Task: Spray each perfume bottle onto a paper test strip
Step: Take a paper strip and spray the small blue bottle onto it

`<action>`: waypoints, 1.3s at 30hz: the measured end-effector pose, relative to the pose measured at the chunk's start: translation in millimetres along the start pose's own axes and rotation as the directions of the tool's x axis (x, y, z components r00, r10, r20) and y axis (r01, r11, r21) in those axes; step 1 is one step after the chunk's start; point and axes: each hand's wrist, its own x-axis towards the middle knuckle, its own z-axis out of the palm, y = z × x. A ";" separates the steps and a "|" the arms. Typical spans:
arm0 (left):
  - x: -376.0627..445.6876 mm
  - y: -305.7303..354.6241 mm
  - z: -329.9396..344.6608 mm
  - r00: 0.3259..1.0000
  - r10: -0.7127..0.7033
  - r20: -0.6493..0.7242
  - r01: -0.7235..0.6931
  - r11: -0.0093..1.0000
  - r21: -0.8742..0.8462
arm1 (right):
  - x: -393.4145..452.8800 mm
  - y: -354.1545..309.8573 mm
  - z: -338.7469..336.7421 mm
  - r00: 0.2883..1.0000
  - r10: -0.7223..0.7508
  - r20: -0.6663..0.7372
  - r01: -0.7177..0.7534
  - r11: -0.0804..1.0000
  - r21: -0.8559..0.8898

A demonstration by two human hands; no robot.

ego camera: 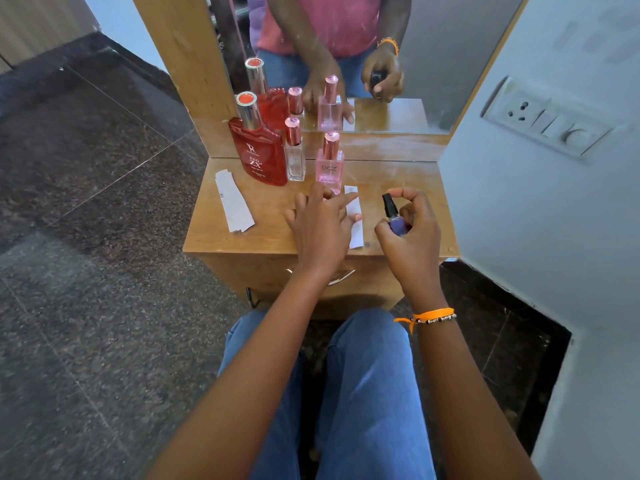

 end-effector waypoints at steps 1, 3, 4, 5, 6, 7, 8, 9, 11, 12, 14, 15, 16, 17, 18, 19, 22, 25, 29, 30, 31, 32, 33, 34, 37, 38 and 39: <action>-0.7 1.0 -1.6 1.000 0.012 -0.021 -0.012 0.999 -0.035 | -0.6 -2.4 -0.7 1.000 -0.005 -0.002 0.005 1.000 0.003; -3.2 2.9 -6.4 0.998 0.043 -0.049 -0.051 0.985 -0.166 | -2.3 -7.0 -1.7 1.000 -0.006 -0.013 0.007 0.997 0.074; -5.4 3.3 -9.6 0.997 0.064 -0.044 -0.073 0.962 -0.262 | -3.1 -9.4 -1.9 1.000 0.018 -0.012 -0.016 0.988 0.151; -8.7 3.8 -13.3 0.997 0.079 -0.018 -0.080 0.929 -0.360 | -4.2 -12.7 -2.3 0.999 0.048 -0.001 -0.047 0.971 0.233; -13.2 4.6 -17.2 0.996 0.087 0.032 -0.065 0.897 -0.437 | -5.1 -14.2 -2.3 0.998 0.065 0.007 -0.064 0.953 0.296; -18.0 6.0 -21.1 0.992 0.090 0.091 -0.033 0.870 -0.491 | -7.0 -16.1 -2.3 0.998 0.057 0.014 -0.058 0.940 0.335; -22.4 7.2 -23.7 0.986 0.087 0.145 0.004 0.844 -0.536 | -8.9 -17.2 -1.9 0.999 0.034 0.016 -0.037 0.936 0.351; -26.1 8.5 -25.1 0.980 0.082 0.183 0.040 0.814 -0.579 | -10.9 -19.3 -1.1 1.000 0.011 0.023 -0.019 0.934 0.357; -31.2 10.9 -26.4 0.976 0.061 0.209 0.091 0.759 -0.644 | -14.7 -25.2 1.2 0.999 -0.024 0.039 0.008 0.935 0.355; -32.9 12.1 -27.4 0.977 0.045 0.208 0.108 0.739 -0.665 | -15.4 -26.9 2.6 0.998 -0.032 0.047 0.013 0.936 0.353; -34.4 13.1 -29.9 0.978 0.011 0.209 0.140 0.709 -0.692 | -16.9 -29.9 4.1 0.998 -0.043 0.053 0.021 0.935 0.353; -34.8 13.2 -31.8 0.977 0.004 0.215 0.151 0.699 -0.699 | -17.8 -31.2 4.1 0.997 -0.046 0.057 0.023 0.933 0.360; -35.4 12.8 -33.5 0.974 0.002 0.228 0.164 0.690 -0.705 | -18.6 -32.4 4.1 0.997 -0.046 0.066 0.018 0.931 0.365; -36.1 12.5 -35.3 0.968 0.002 0.251 0.184 0.676 -0.713 | -19.8 -33.2 4.5 0.996 -0.031 0.088 -0.004 0.928 0.373; -37.2 11.8 -36.6 0.961 0.001 0.278 0.209 0.658 -0.723 | -20.9 -34.0 5.6 0.994 -0.009 0.112 -0.034 0.924 0.382; -38.4 11.1 -37.5 0.954 -0.001 0.299 0.230 0.641 -0.733 | -21.8 -34.6 6.9 0.991 0.020 0.131 -0.071 0.915 0.398; -40.0 7.6 -37.0 0.955 -0.024 0.295 0.239 0.650 -0.721 | -19.8 -37.0 6.7 0.978 0.165 0.127 -0.204 0.888 0.412; -40.2 1.7 -37.1 0.969 -0.055 0.239 0.204 0.722 -0.661 | -11.1 -38.3 -1.3 0.932 0.316 0.180 -0.357 0.889 0.286; -38.5 -3.2 -38.4 0.975 -0.096 0.200 0.201 0.763 -0.614 | -2.2 -48.8 -16.1 0.898 0.341 0.279 -0.396 0.902 0.172; -38.3 -3.2 -39.3 0.974 -0.102 0.202 0.206 0.766 -0.609 | -0.9 -53.5 -20.1 0.903 0.304 0.302 -0.360 0.921 0.148; -37.8 -3.4 -40.2 0.974 -0.104 0.201 0.207 0.768 -0.606 | 0.6 -58.6 -24.2 0.911 0.256 0.324 -0.308 0.943 0.123; -37.6 -3.4 -41.0 0.975 -0.104 0.198 0.204 0.770 -0.604 | 2.3 -63.5 -27.9 0.920 0.199 0.339 -0.241 0.966 0.088; -37.5 -3.4 -41.7 0.976 -0.102 0.195 0.201 0.772 -0.603 | 4.8 -67.8 -31.4 0.928 0.137 0.347 -0.160 0.986 0.038; -37.8 -2.9 -42.5 0.976 -0.099 0.193 0.197 0.775 -0.600 | 7.5 -71.5 -33.9 0.933 0.073 0.352 -0.066 0.997 -0.033; -38.2 -2.5 -43.1 0.978 -0.094 0.187 0.188 0.784 -0.591 | 14.2 -77.6 -36.7 0.925 -0.067 0.374 0.159 0.962 -0.223; -38.2 -2.4 -43.5 0.979 -0.092 0.181 0.183 0.787 -0.589 | 15.6 -79.2 -37.0 0.922 -0.089 0.376 0.198 0.944 -0.262; -38.2 -2.7 -43.6 0.981 -0.088 0.171 0.173 0.790 -0.588 | 16.8 -81.0 -37.4 0.921 -0.107 0.374 0.227 0.929 -0.293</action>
